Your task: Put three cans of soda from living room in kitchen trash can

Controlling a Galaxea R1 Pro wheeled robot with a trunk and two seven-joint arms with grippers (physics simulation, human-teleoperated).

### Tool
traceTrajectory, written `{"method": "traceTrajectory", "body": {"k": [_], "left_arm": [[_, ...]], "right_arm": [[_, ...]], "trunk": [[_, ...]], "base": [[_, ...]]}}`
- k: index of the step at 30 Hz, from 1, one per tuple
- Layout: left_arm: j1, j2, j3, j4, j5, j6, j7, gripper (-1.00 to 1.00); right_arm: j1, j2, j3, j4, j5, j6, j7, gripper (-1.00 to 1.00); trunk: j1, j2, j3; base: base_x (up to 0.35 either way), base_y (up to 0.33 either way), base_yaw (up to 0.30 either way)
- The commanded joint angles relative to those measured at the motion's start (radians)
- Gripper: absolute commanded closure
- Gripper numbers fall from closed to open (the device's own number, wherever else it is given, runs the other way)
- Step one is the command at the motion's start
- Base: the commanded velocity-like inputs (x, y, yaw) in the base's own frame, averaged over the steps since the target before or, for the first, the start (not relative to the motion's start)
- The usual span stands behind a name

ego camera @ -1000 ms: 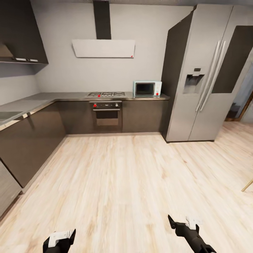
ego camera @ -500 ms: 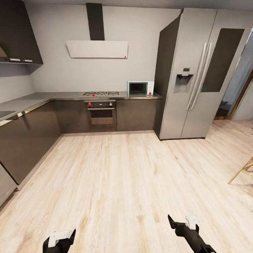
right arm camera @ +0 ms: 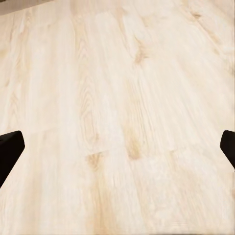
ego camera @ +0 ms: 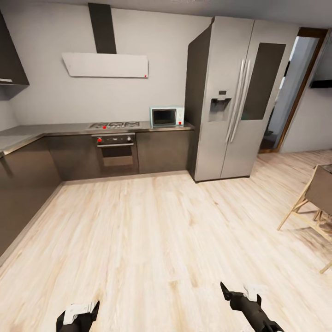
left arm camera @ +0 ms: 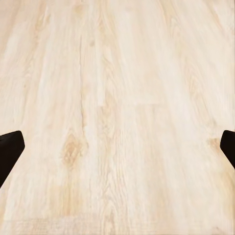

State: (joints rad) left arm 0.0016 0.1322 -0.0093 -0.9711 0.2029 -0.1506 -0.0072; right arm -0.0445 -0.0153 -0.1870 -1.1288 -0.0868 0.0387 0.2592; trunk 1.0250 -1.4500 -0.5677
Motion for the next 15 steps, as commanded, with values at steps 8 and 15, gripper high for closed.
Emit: {"method": "traceTrajectory", "body": {"k": [8, 15], "left_arm": [[0.000, 0.001, 0.000, 0.000, -0.001, 0.000, 0.000, -1.00], [0.000, 0.000, 0.000, 0.000, -0.002, 0.000, 0.000, -1.00]], "right_arm": [[0.000, 0.000, 0.001, 0.000, 0.001, 0.000, 0.000, -1.00], [0.000, 0.000, -0.002, 0.000, 0.000, 0.001, 0.000, -1.00]], "trunk": [[0.000, 0.000, 0.005], [0.000, 0.000, 0.009]], "base": [[-0.001, 0.219, -0.248], [0.000, 0.264, -0.249]]}}
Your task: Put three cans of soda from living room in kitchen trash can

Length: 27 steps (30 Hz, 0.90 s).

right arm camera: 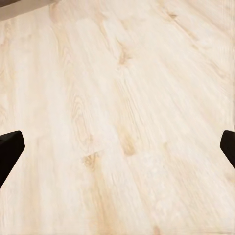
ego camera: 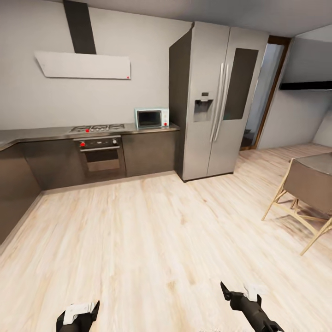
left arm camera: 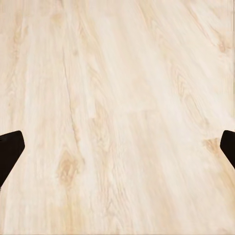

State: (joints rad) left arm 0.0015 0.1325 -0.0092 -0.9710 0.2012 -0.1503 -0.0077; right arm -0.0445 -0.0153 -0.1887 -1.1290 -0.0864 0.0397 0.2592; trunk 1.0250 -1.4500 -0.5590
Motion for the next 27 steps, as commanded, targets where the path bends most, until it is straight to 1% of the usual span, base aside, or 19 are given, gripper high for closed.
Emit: {"method": "traceTrajectory", "body": {"k": [1, 19, 22, 24, 27], "left_arm": [[0.000, 0.000, 0.000, 0.000, 0.000, 0.000, 0.000, -1.00], [0.000, 0.000, 0.000, 0.000, 0.001, 0.000, 0.000, -1.00], [0.000, 0.000, 0.000, 0.000, 0.001, 0.000, 0.000, -1.00], [0.000, 0.000, 0.000, 0.000, 0.001, 0.000, 0.000, -1.00], [0.000, 0.000, 0.000, 0.000, 0.001, -0.001, 0.001, -1.00]], "right_arm": [[0.000, 0.000, 0.000, 0.000, 0.000, 0.000, 0.000, -1.00], [0.000, 0.000, 0.001, 0.009, 0.006, 0.001, 0.000, -1.00], [0.000, -0.003, -0.003, 0.013, 0.002, -0.001, 0.000, -1.00], [0.000, -0.002, -0.003, 0.013, 0.002, -0.001, -0.001, -1.00], [0.000, 0.001, -0.003, 0.014, 0.002, -0.006, -0.001, -1.00]], "trunk": [[0.000, 0.000, 0.001], [0.000, 0.000, 0.010], [0.000, 0.000, 0.012], [0.000, 0.000, 0.012], [0.000, 0.000, 0.012]], "base": [[0.000, 0.273, -0.249], [0.000, 0.271, -0.249], [0.000, 0.247, -0.241], [0.000, 0.235, -0.173], [0.000, 0.077, -0.019]]}}
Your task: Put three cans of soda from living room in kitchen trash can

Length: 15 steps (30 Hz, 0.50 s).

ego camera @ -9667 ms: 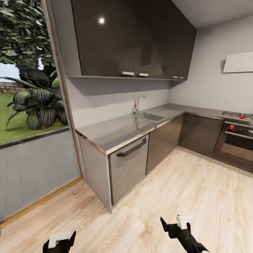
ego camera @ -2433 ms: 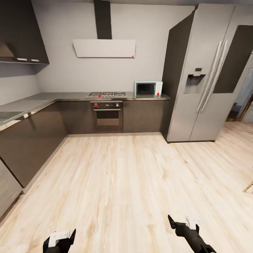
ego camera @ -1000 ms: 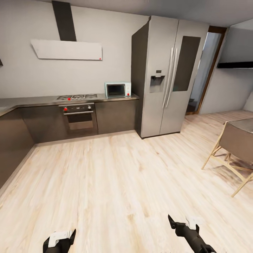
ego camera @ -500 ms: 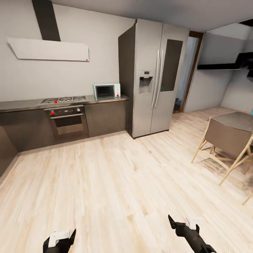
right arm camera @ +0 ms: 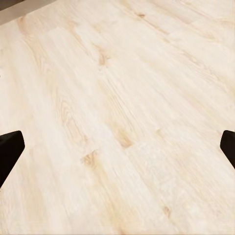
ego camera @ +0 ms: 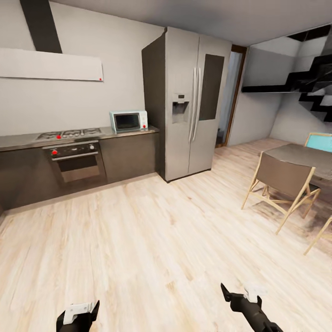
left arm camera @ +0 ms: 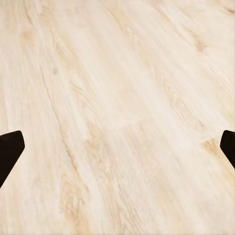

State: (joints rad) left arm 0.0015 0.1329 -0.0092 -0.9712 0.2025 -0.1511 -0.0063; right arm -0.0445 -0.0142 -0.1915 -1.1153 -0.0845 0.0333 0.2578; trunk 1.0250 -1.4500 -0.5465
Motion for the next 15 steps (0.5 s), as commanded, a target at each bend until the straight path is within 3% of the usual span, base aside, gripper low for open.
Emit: {"method": "traceTrajectory", "body": {"k": [1, 6, 15], "left_arm": [[0.000, 0.000, 0.000, 0.000, 0.000, 0.000, 0.000, -1.00], [0.000, -0.001, 0.000, 0.000, -0.001, 0.000, 0.001, -1.00], [0.000, -0.001, -0.001, 0.000, -0.001, 0.001, 0.002, -1.00]], "right_arm": [[0.000, 0.001, 0.000, 0.000, 0.000, -0.001, 0.000, -1.00], [0.000, 0.003, 0.001, 0.000, 0.000, -0.004, 0.000, -1.00], [0.000, 0.001, 0.000, 0.000, 0.000, -0.006, 0.001, -1.00]], "trunk": [[0.000, 0.000, 0.000], [0.000, 0.000, 0.000], [0.000, 0.000, 0.009]], "base": [[0.000, 0.035, -0.008], [-0.015, -0.049, -0.020], [-0.089, -0.221, -0.153]]}}
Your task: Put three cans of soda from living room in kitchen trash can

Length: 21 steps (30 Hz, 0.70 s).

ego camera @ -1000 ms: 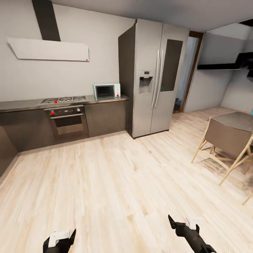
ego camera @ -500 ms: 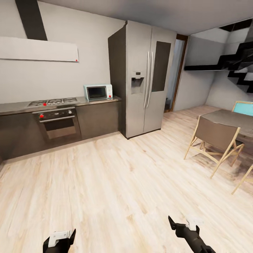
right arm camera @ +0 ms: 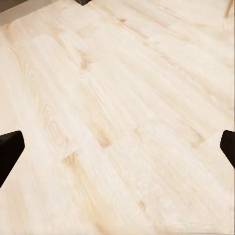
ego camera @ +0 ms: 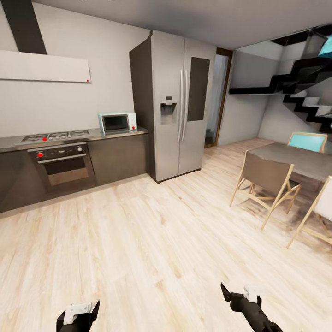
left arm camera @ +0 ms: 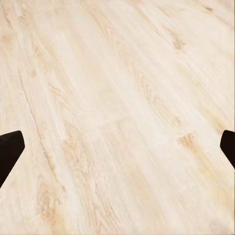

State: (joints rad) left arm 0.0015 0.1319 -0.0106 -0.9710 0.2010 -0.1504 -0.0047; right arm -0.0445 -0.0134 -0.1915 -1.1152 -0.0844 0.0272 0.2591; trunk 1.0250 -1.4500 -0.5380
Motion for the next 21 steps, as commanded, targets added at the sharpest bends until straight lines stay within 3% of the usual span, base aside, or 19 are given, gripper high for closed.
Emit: {"method": "traceTrajectory", "body": {"k": [1, 21], "left_arm": [[0.000, 0.000, 0.000, 0.000, 0.000, 0.000, 0.000, -1.00], [0.001, 0.001, -0.001, 0.000, 0.000, -0.004, 0.000, -1.00]], "right_arm": [[0.000, 0.000, 0.000, 0.000, 0.000, 0.000, 0.000, -1.00], [0.000, -0.003, 0.000, 0.000, 0.000, -0.001, 0.000, -1.00]], "trunk": [[0.000, 0.000, 0.001], [0.000, 0.000, 0.025]], "base": [[-0.104, -0.251, -0.185], [-0.103, -0.266, -0.193]]}}
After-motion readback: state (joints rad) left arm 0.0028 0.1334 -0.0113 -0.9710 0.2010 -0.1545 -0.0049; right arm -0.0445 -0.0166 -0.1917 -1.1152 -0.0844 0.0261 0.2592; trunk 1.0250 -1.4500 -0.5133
